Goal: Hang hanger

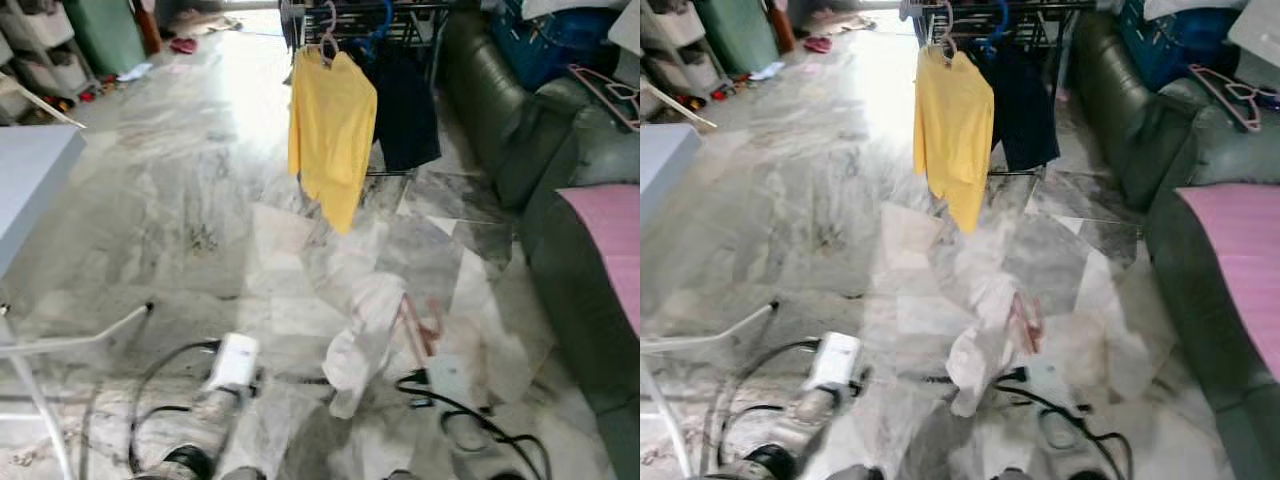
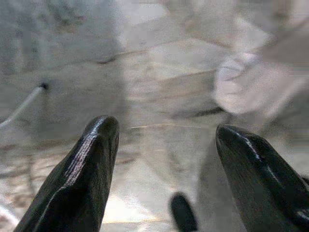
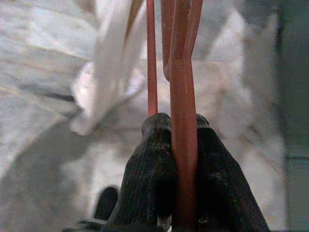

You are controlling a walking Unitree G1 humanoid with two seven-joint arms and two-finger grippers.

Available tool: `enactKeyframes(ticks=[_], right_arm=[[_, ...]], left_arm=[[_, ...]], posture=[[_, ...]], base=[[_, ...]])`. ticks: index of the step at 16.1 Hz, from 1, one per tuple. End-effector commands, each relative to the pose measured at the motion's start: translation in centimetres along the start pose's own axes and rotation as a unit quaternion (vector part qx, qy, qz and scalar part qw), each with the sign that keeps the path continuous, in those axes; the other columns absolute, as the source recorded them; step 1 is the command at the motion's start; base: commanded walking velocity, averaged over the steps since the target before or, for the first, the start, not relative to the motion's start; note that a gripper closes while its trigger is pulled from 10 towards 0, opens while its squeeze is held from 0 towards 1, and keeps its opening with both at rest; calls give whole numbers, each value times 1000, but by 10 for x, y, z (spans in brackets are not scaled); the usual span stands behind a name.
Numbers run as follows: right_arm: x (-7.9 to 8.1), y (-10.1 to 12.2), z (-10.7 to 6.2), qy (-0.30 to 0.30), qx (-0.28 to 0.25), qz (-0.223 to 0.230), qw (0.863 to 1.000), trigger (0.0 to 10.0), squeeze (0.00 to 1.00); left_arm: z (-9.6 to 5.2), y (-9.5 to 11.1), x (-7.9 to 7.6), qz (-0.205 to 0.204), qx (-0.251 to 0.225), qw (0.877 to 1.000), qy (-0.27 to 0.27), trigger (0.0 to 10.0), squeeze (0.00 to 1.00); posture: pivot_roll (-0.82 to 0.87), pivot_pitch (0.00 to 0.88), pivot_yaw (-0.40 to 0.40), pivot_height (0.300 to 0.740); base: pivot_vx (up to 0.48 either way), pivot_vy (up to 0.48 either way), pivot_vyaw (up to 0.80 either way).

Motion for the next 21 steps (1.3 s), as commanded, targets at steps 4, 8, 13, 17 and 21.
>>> enactKeyframes(ticks=[4, 8, 13, 17, 21], right_arm=[[6, 2, 0, 8, -7, 3, 1000, 10000, 0], [9, -1, 0, 22, 7, 28, 999, 10000, 0], [12, -6, -2, 33, 19, 26, 999, 10000, 0], [11, -12, -4, 32, 29, 25, 999, 10000, 0], [7, -18, -5, 24, 36, 24, 999, 10000, 0]], left_arm=[[-2, -12, 16, -17, 26, 999, 21, 10000, 0], [-6, -32, 15, -11, 63, 998, 10, 10000, 0], [-13, -51, 21, -4, 89, 996, 18, 10000, 0], [-14, -55, 20, 4, 96, 995, 19, 10000, 0], [-14, -55, 18, 8, 96, 995, 17, 10000, 0]], posture=[[-65, 91, 10, 740], [-52, 84, 3, 740], [-39, 89, -5, 740], [-46, 87, -5, 740], [-54, 88, -4, 740]], base=[[0, 0, 0], [0, 0, 0], [0, 0, 0], [0, 0, 0], [0, 0, 0]])
Point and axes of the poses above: a point about 5 cm out from each wrist's last joint towards the gripper, its own z axis pointing out of the wrist towards the gripper, its own y axis along the axis of the wrist's last joint, x = y × z, the point moved 3 cm from there along z, pointing out of the wrist towards the gripper, and after that the axes turned 7 degrees about z, right-handed, at the moved point
